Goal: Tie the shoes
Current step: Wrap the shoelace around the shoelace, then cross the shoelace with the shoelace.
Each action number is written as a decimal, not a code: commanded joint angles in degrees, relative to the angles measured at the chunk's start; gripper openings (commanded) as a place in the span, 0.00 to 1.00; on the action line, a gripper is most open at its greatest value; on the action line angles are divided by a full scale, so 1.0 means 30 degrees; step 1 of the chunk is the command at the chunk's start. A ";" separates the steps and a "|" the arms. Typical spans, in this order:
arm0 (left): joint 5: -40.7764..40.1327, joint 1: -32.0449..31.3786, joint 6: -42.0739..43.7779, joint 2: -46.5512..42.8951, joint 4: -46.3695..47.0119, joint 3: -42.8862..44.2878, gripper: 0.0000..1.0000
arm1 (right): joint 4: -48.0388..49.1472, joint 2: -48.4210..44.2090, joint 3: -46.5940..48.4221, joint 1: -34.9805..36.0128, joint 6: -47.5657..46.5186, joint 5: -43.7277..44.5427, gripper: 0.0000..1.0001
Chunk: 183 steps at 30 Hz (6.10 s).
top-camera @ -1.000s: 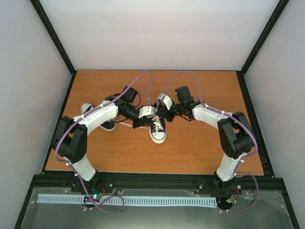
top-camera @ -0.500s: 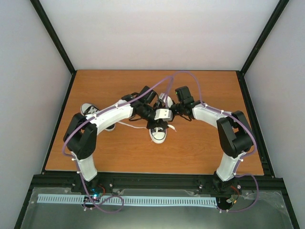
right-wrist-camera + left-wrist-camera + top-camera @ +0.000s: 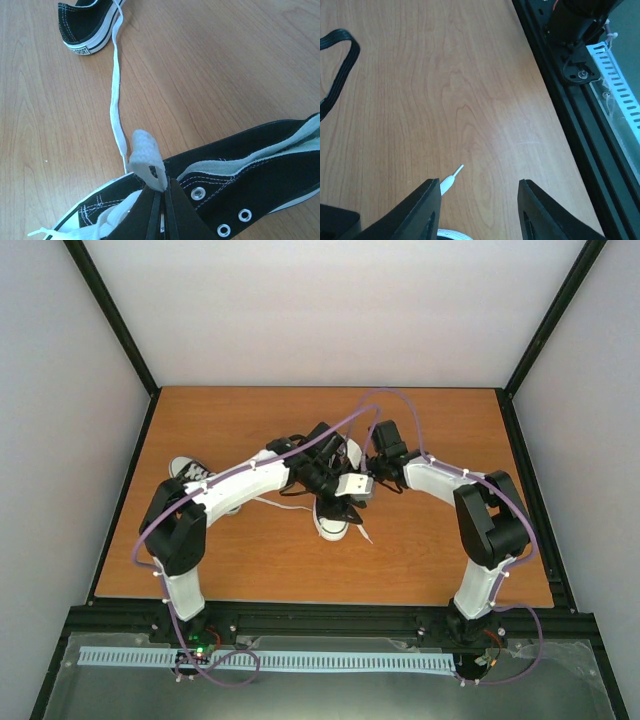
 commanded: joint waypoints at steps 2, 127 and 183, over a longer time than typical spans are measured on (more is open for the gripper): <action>0.0150 -0.0176 0.0307 -0.0097 -0.1672 0.1581 0.49 | -0.0234 0.0215 0.0703 -0.0111 -0.0295 -0.0106 0.03; 0.4056 0.6636 0.4153 0.1788 -0.1278 -0.0225 0.42 | -0.4096 -0.0972 0.0256 0.0357 -0.0935 0.2609 0.03; 0.1885 0.6006 0.2685 0.1772 0.1752 -0.1557 0.01 | -0.4310 -0.1352 -0.0867 0.0059 0.0985 0.0847 0.20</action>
